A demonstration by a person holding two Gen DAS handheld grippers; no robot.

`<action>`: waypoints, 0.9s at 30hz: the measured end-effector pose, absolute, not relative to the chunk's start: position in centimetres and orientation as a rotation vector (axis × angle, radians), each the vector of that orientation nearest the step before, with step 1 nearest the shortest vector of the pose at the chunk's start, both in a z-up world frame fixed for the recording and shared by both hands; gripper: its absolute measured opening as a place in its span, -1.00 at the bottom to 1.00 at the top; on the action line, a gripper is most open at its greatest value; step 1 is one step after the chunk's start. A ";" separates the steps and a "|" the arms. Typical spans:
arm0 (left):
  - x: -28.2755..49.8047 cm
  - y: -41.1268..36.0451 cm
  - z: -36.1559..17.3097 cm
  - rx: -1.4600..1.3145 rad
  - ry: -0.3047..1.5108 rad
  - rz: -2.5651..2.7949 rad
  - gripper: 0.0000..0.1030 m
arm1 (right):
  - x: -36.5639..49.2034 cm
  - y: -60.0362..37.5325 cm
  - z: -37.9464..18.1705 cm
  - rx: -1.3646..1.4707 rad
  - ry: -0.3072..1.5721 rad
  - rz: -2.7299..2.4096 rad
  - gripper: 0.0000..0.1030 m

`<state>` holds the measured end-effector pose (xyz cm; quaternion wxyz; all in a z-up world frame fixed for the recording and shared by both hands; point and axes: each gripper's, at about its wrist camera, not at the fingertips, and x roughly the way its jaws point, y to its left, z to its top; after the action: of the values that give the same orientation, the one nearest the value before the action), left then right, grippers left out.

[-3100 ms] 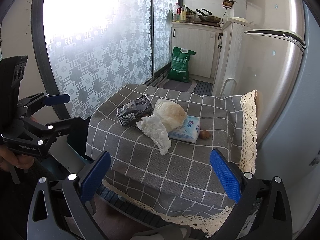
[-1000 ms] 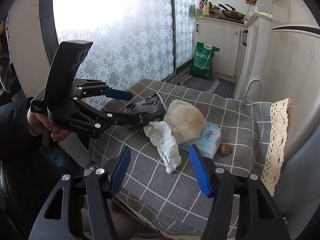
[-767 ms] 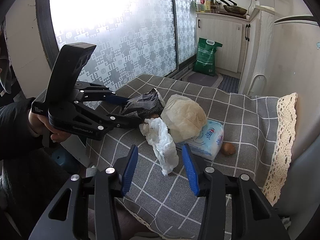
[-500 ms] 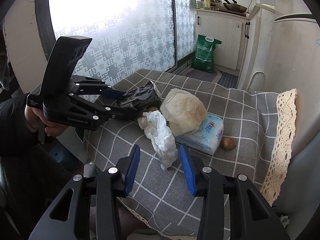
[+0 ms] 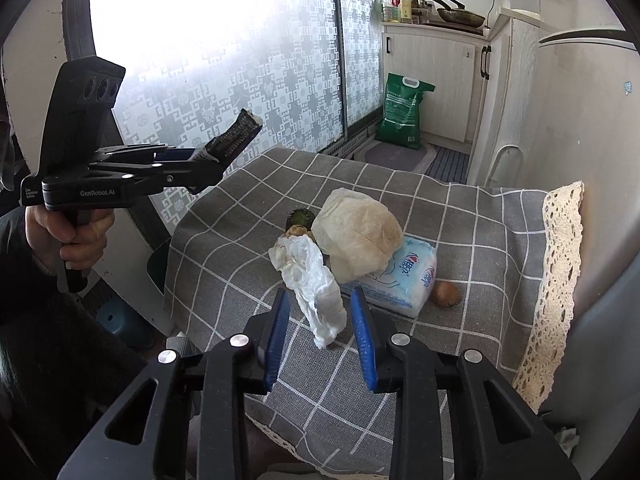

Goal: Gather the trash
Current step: 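Grasp the black snack bag with the left tool while the right tool grasps the white tissue, then carry both items over the teal bin and open both tools to drop them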

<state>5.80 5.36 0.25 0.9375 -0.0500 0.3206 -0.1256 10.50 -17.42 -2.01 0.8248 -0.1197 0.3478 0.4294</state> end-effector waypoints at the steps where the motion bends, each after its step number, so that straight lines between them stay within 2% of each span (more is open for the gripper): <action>1: 5.8 5.6 0.3 -0.107 0.659 -0.245 -0.02 | 10.5 -17.3 -1.9 -0.256 0.735 0.909 -0.38; 4: 5.5 6.5 0.2 -0.110 0.665 -0.210 -0.02 | 11.0 -16.6 -1.9 -0.254 0.750 0.894 -0.40; 6: 5.2 7.1 0.0 -0.112 0.671 -0.189 -0.02 | 11.2 -16.1 -2.2 -0.263 0.777 0.886 -0.58; 7: 5.1 7.4 -0.1 -0.116 0.677 -0.180 -0.02 | 11.4 -15.9 -2.4 -0.269 0.788 0.879 -0.79; 10: 4.8 8.5 -0.4 -0.129 0.690 -0.148 -0.02 | 11.2 -15.4 -2.0 -0.287 0.781 0.878 -0.89; 16: 3.6 10.8 -1.1 -0.155 0.711 -0.085 -0.02 | 9.7 -15.0 0.6 -0.282 0.695 0.888 -0.90; 27: 0.8 14.2 -3.0 -0.157 0.765 0.034 -0.02 | 8.4 -11.9 0.9 -0.293 0.683 0.907 -0.89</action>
<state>0.76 14.16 -2.98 0.9246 -0.0766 0.3727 0.0165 8.39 -11.92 0.92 0.8330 -0.1383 0.3221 0.4280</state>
